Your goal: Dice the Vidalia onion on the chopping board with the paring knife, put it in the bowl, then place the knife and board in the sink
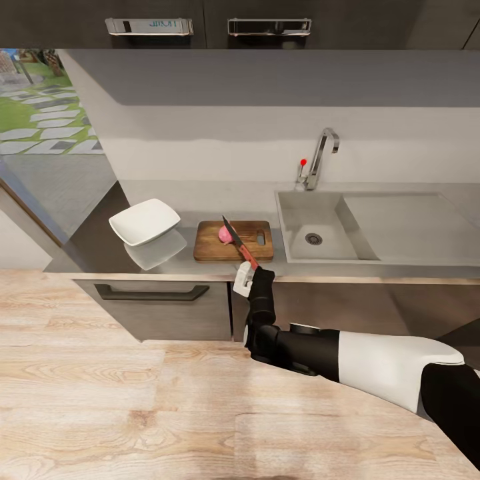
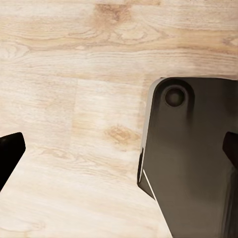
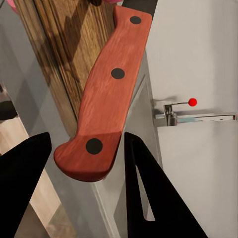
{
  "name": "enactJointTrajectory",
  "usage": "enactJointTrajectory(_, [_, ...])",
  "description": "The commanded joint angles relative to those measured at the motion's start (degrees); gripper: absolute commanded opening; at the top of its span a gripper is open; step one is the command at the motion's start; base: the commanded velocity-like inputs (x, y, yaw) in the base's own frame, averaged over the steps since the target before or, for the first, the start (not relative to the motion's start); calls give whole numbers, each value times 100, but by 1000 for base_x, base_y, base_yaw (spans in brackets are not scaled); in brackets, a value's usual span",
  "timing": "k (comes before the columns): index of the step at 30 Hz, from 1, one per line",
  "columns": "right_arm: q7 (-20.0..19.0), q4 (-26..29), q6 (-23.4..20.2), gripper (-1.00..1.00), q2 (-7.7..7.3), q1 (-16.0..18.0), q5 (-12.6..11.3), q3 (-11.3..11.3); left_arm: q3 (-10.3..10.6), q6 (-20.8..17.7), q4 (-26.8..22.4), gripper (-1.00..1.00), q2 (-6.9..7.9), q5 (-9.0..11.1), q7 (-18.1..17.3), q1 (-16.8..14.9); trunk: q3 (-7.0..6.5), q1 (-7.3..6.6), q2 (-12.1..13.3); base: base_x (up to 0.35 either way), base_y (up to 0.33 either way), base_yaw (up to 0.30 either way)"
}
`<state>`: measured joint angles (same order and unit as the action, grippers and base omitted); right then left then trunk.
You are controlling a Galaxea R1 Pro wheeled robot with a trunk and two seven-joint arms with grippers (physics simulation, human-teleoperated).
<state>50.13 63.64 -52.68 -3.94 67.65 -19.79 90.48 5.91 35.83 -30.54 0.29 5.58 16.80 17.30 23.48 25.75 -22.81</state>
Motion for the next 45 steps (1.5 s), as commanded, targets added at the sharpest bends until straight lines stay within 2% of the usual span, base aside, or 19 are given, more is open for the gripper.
enactJointTrajectory(1, [58,8,-23,-100,-1,11,-54,22,42,12,-8,100,6,58,25,2,9,4,-11,0,0,0])
enactJointTrajectory(45, [59,8,-24,-100,8,11,-60,22,51,13,-14,100,6,58,25,2,9,4,-11,18,0,0])
